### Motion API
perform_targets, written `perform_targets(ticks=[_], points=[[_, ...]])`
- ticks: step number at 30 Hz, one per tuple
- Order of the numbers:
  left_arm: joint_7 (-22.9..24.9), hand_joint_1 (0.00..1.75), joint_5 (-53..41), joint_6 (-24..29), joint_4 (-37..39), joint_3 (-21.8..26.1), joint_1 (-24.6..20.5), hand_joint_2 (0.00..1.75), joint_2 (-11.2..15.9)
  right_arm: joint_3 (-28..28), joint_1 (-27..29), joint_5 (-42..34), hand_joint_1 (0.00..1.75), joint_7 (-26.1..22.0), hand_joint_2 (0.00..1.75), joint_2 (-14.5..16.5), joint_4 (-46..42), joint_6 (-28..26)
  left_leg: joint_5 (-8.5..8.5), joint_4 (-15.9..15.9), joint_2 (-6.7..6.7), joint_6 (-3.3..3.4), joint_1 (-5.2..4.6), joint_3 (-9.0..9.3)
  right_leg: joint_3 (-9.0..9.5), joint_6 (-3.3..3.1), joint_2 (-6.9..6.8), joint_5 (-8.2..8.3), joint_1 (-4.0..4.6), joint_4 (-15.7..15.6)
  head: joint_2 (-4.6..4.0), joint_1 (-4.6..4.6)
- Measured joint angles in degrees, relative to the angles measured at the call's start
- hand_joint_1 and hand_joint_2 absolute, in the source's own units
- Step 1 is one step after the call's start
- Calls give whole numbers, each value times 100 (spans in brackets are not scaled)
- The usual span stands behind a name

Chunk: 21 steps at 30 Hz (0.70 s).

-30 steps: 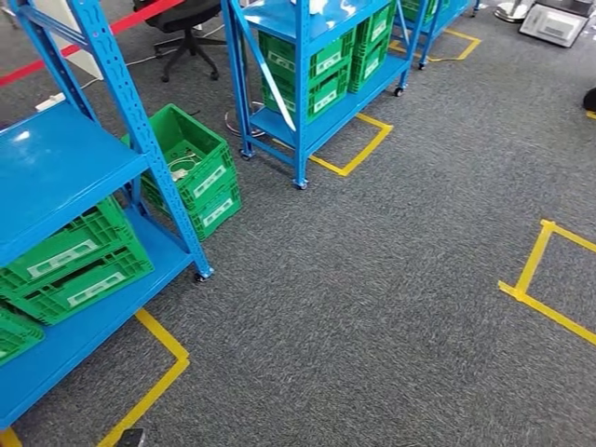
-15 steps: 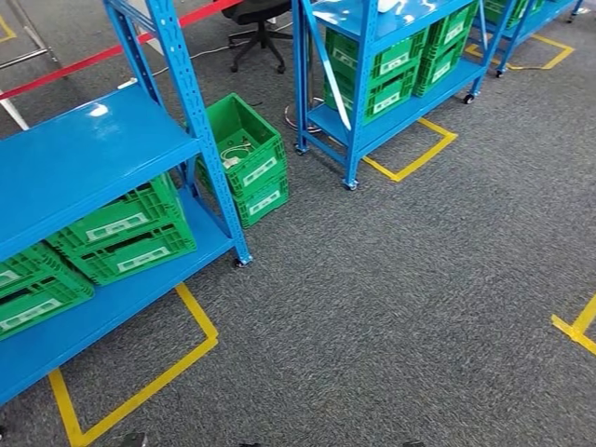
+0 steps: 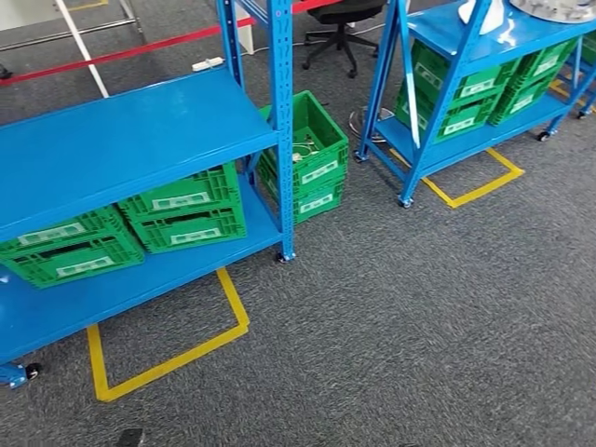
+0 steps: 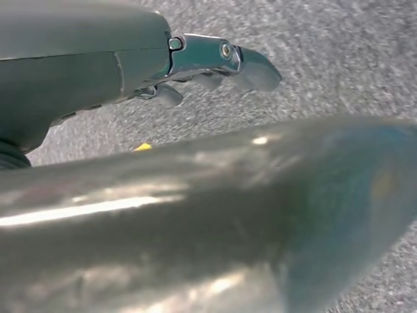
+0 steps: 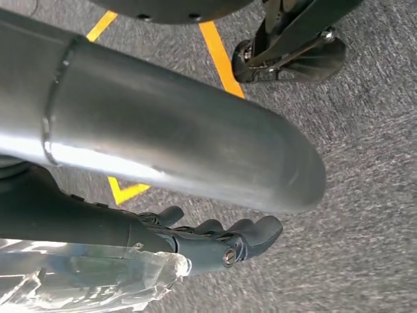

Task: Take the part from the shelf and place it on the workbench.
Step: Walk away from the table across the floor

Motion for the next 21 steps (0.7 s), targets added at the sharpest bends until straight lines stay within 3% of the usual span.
perform_targets(ticks=[1, 3, 5, 7, 8, 10, 12, 14, 15, 16, 18, 20, 21], points=[[0, 0, -2, 0, 0, 0, 8, 0, 0, 0, -2, 0, 0, 1, 0, 0, -1, 0, 3, 2, -93, -10, 6, 5, 113, -7, 31, 196, -8, -275, 1, 0], [0, 0, -10, 1, 0, 0, 10, 0, 2, 0, -14, 0, 0, 1, 0, 0, 0, 1, 9, 16, -260, -56, 13, 3, 484, -13, 284, 575, -49, -1102, 1, 2], [0, 0, -25, 1, 0, 0, 1, 0, 5, 0, -21, 0, 0, 1, 0, 1, 2, 3, 31, 29, -403, -131, 18, -38, 698, -42, 509, 689, -76, -1551, 2, 0], [0, 0, -35, 1, 0, 0, 13, 0, 12, -1, -22, 1, 0, 1, 0, 1, 2, 3, 74, 17, -529, -213, 41, -92, 720, -109, 456, 688, -63, -1573, 2, -3], [1, 0, -37, 2, 1, -1, 27, 0, 15, -1, -25, 2, 0, 1, 0, 1, 2, 3, 74, 25, -487, -246, 47, -112, 726, -145, 387, 703, -58, -1577, 2, -3], [2, 0, -38, 2, 4, -2, 34, 0, 17, -2, -29, 7, 0, -2, 0, 3, 1, 5, -98, 294, -178, -292, 29, -255, 729, -224, 237, 724, -58, -1598, 1, -36], [1, 0, -40, 3, 7, -2, -2, 0, 13, -2, -14, 5, 0, -4, 0, 3, 1, 7, -469, 1016, 148, -320, 12, -607, 727, -276, 71, 717, -42, -1606, 0, -69], [1, 0, -41, 5, 7, -2, -20, 0, 10, -7, 1, -18, 0, -3, 0, 1, 1, 9, -686, 1650, 215, -330, 15, -912, 722, -294, -78, 705, -27, -1605, 0, -69], [2, 0, -40, 7, 7, -2, -12, 0, 9, -14, -4, -38, 0, -2, 0, 1, 1, 11, -640, 1693, 221, -327, 16, -922, 722, -296, -126, 702, -23, -1605, 0, -70], [2, 0, -40, 8, 7, -2, -1, 0, 10, -22, -16, -58, 0, -1, 0, 0, 1, 15, -497, 1506, 223, -317, 15, -811, 726, -295, -161, 700, -22, -1605, 0, -71], [2, 0, -39, 11, 7, -2, 7, 0, 14, -37, -37, -91, 0, 2, 0, 1, 1, 22, -147, 720, 267, -269, 2, -370, 741, -276, -203, 689, -10, -1601, 0, -73], [2, 0, -40, 12, 7, -2, -8, 0, 14, -52, -44, -110, 0, 5, 0, 1, 1, 24, 0, 124, 329, -238, -14, -50, 734, -243, -225, 666, 23, -1584, 0, -64], [2, 0, -41, 13, 7, -2, -13, 0, 11, -63, -44, -116, 0, 6, 0, -1, 1, 23, -7, 17, 351, -244, -18, 2, 715, -263, -228, 657, 42, -1577, 0, -58]])
